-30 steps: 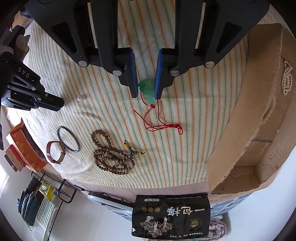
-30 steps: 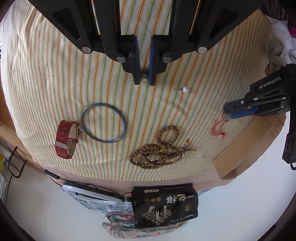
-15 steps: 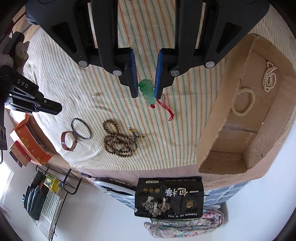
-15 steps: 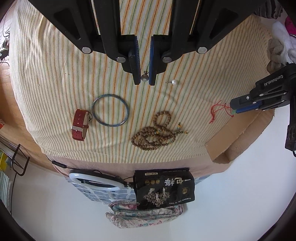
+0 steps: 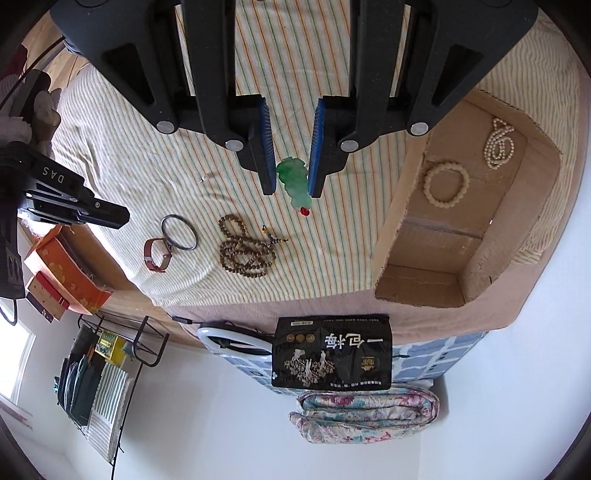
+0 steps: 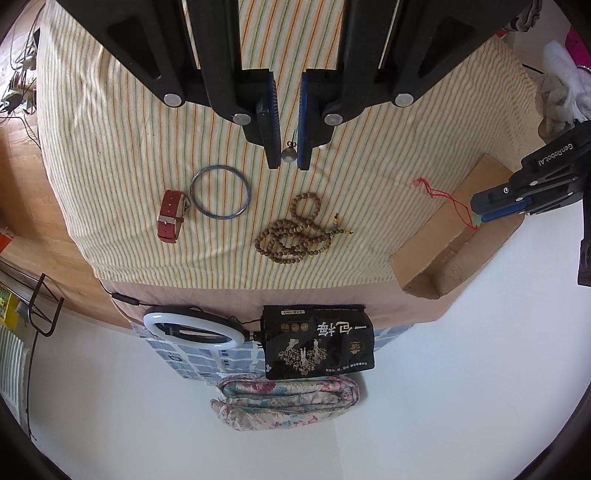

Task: Organize jewelry
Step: 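Carry the jade pendant and pearl earring over the cardboard box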

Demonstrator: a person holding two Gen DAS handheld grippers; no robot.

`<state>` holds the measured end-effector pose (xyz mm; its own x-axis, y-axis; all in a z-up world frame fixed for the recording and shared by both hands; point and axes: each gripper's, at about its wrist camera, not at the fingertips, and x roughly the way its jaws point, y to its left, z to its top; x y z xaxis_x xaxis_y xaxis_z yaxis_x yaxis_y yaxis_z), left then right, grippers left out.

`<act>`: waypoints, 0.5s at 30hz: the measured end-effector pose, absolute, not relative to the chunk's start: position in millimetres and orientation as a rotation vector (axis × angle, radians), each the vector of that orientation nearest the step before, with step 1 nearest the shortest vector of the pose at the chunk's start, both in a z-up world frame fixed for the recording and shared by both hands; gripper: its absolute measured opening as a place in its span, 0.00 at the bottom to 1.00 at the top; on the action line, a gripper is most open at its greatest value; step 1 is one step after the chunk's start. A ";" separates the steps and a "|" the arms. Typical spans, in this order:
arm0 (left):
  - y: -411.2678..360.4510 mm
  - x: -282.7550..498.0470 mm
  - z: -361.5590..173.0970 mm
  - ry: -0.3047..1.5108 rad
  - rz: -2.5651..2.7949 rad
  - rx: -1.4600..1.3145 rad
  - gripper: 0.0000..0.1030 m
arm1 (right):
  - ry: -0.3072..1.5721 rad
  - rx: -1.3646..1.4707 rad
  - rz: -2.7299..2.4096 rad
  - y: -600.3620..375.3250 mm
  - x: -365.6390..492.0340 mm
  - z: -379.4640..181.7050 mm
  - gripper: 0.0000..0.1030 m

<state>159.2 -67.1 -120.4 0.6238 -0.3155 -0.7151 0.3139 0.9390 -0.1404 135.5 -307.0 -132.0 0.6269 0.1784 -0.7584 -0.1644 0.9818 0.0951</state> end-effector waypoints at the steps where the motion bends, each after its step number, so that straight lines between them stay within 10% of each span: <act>1: -64.9 158.2 -118.1 0.817 -0.359 -0.005 0.17 | 0.868 0.017 0.198 -305.7 134.8 -130.1 0.06; 15: -30.0 150.5 -91.8 0.759 -0.328 -0.010 0.16 | 0.813 -0.003 0.250 -269.7 134.6 -96.1 0.06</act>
<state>150.5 -30.0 -91.8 0.6774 -0.2954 -0.6737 0.2885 0.9491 -0.1261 134.6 -269.7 -96.1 0.6598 0.2195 -0.7187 -0.2218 0.9707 0.0929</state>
